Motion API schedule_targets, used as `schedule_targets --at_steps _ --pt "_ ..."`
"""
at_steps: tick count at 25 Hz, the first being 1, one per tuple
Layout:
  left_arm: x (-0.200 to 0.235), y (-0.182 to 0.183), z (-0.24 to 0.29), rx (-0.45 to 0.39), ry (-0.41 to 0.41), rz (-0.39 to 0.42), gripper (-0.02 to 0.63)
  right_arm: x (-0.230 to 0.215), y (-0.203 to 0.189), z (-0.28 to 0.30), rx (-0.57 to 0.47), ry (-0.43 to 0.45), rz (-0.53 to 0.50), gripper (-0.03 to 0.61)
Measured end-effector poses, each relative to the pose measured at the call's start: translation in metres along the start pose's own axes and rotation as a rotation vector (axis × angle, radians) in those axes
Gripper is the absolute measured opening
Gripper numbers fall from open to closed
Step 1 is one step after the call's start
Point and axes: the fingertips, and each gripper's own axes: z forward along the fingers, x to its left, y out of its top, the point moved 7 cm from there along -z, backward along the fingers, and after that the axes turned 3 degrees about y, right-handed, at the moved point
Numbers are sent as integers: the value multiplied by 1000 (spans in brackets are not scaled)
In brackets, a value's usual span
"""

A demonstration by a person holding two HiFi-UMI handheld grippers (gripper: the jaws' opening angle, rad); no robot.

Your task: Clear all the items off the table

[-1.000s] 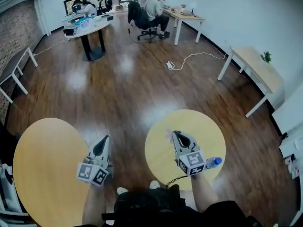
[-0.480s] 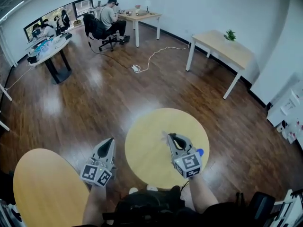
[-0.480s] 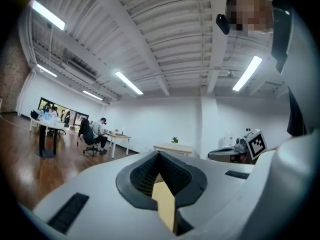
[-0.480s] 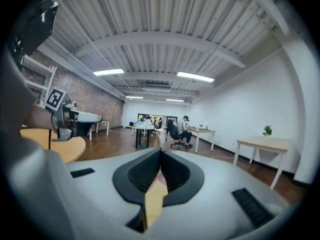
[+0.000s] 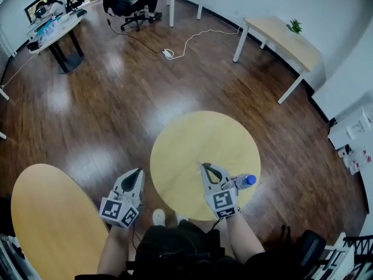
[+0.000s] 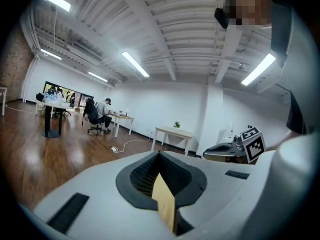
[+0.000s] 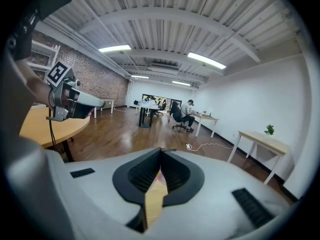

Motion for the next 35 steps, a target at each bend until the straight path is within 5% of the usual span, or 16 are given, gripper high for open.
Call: schedule_targets --at_steps 6,13,20,23,26,35 --pt "-2 -32 -8 117 50 -61 0 0 -27 19 89 42 37 3" --pt "1 -69 -12 181 123 -125 0 9 -73 46 187 78 -40 3" --pt "16 -80 -25 209 183 -149 0 23 -109 66 269 108 16 4" --pt "14 -78 -29 205 186 -156 0 25 -118 64 291 117 41 5" --pt "19 -70 -31 177 183 -147 0 31 -119 66 295 132 61 120" --pt "30 -49 -40 111 175 -146 0 41 -82 55 236 135 20 120"
